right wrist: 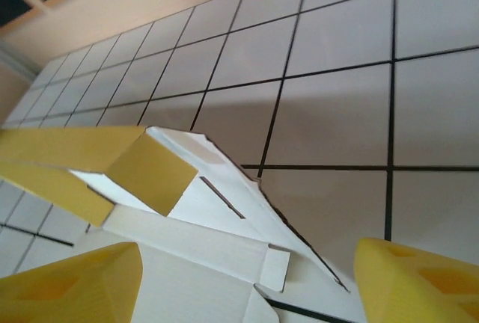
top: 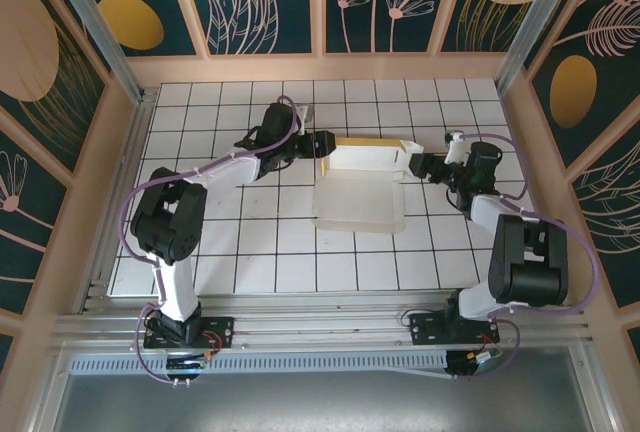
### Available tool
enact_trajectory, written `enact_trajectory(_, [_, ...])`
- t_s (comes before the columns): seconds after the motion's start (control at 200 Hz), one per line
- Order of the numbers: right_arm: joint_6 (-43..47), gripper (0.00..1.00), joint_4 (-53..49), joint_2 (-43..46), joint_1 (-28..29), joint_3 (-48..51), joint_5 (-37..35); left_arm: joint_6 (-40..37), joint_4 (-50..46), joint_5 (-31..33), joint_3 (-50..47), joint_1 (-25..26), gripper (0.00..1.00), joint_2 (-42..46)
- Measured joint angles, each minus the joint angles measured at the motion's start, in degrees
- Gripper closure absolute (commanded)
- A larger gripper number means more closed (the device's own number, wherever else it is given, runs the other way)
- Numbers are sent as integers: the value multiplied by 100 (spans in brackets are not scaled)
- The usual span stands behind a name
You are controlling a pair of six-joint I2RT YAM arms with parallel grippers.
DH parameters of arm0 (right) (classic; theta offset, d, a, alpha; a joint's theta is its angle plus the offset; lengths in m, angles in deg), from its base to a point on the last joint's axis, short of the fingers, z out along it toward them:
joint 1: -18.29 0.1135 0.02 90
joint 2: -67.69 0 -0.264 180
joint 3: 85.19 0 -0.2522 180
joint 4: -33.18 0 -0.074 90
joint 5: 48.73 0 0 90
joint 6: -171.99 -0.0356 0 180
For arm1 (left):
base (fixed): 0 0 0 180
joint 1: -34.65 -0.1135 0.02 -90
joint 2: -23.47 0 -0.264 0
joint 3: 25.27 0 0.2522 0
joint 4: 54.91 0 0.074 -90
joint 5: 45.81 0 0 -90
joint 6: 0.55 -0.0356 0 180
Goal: Fold the paper box
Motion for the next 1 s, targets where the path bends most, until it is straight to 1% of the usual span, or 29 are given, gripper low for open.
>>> enact_trajectory(0.125, [507,27,402,-326,-11,-20,210,13,-85,68,13,0,23,149])
enact_trajectory(0.205, [748,31,428,-527,-17,-120,304,63,-190,131,127,0,22,164])
enact_trajectory(0.315, [999,42,326,-811,-20,-422,365,225,-341,249,343,0,23,151])
enact_trajectory(0.42, [1108,58,210,-914,-4,-586,402,442,-358,229,535,0,24,42])
enact_trajectory(0.48, [1141,62,149,-916,26,-595,382,551,-356,192,595,0,24,-55])
enact_trajectory(0.566, [1161,66,20,-916,129,-599,229,678,-376,111,599,0,27,-199])
enact_trajectory(0.671, [1150,74,-46,-916,249,-599,15,789,-442,-28,599,0,33,-337])
enact_trajectory(0.796, [1051,81,-28,-914,293,-575,-195,857,-501,-57,531,0,35,-363])
enact_trajectory(1.001, [946,86,63,-859,452,-446,-616,1110,-479,-55,157,0,36,-350])
